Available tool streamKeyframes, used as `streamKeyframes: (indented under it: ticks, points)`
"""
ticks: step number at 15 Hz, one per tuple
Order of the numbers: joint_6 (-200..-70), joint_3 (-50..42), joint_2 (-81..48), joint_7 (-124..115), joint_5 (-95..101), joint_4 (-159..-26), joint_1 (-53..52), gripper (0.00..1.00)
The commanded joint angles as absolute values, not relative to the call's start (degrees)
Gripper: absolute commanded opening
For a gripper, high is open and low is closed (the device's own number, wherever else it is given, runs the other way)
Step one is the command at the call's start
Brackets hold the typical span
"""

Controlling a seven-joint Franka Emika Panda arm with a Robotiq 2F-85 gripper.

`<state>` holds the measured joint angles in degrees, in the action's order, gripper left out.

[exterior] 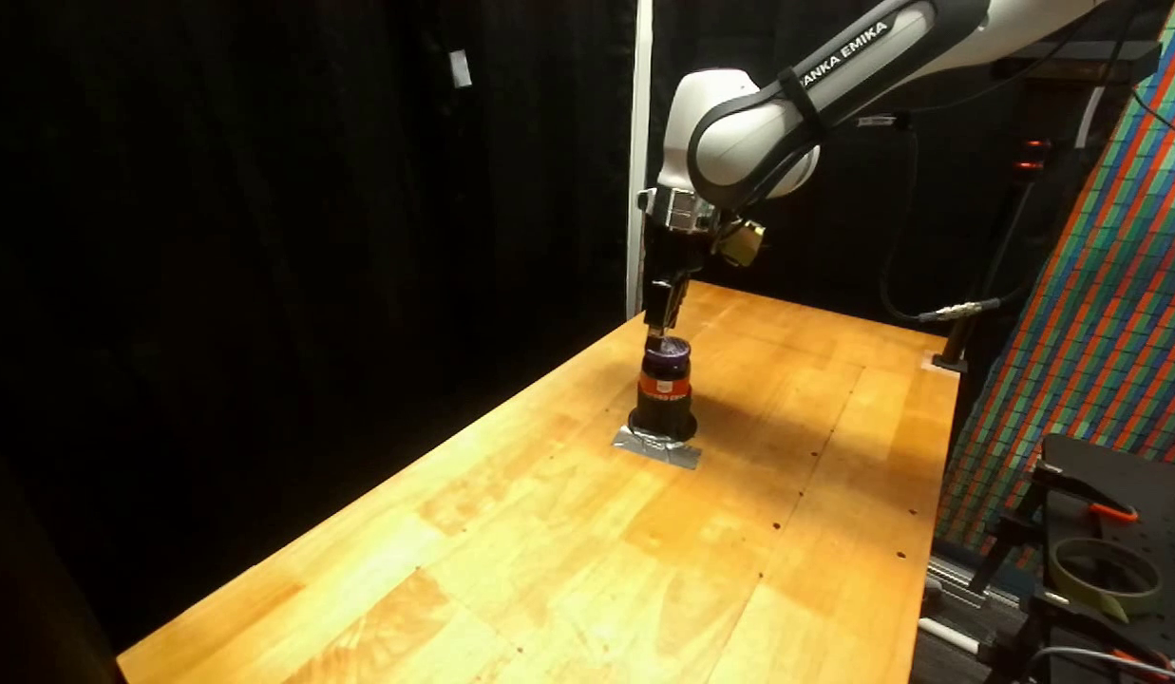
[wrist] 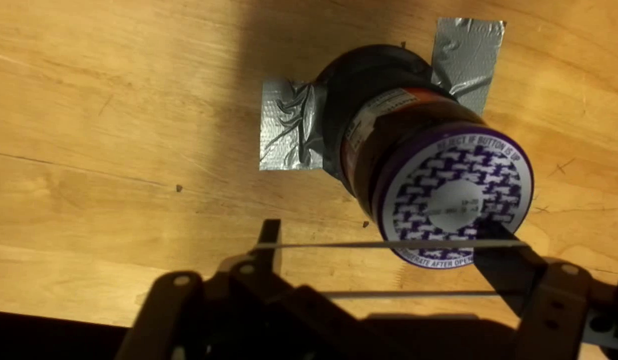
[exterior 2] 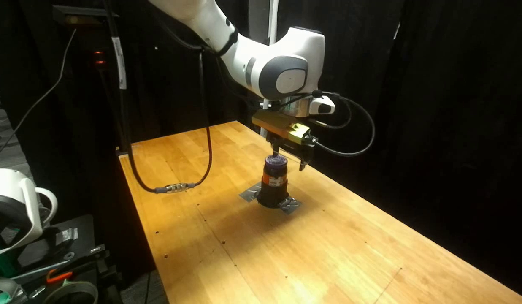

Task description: Put the rubber band around the jar.

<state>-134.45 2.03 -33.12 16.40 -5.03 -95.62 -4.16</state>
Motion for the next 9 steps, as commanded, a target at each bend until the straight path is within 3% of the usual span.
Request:
streamKeyframes:
  ticks: [1,9]
  points:
    - [-132.7,3.9,-36.6,15.0,-3.7,-90.3,-3.3,1.0]
    - [-125.5,5.5,-39.7,15.7,-4.5,-85.0,-2.9,1.0]
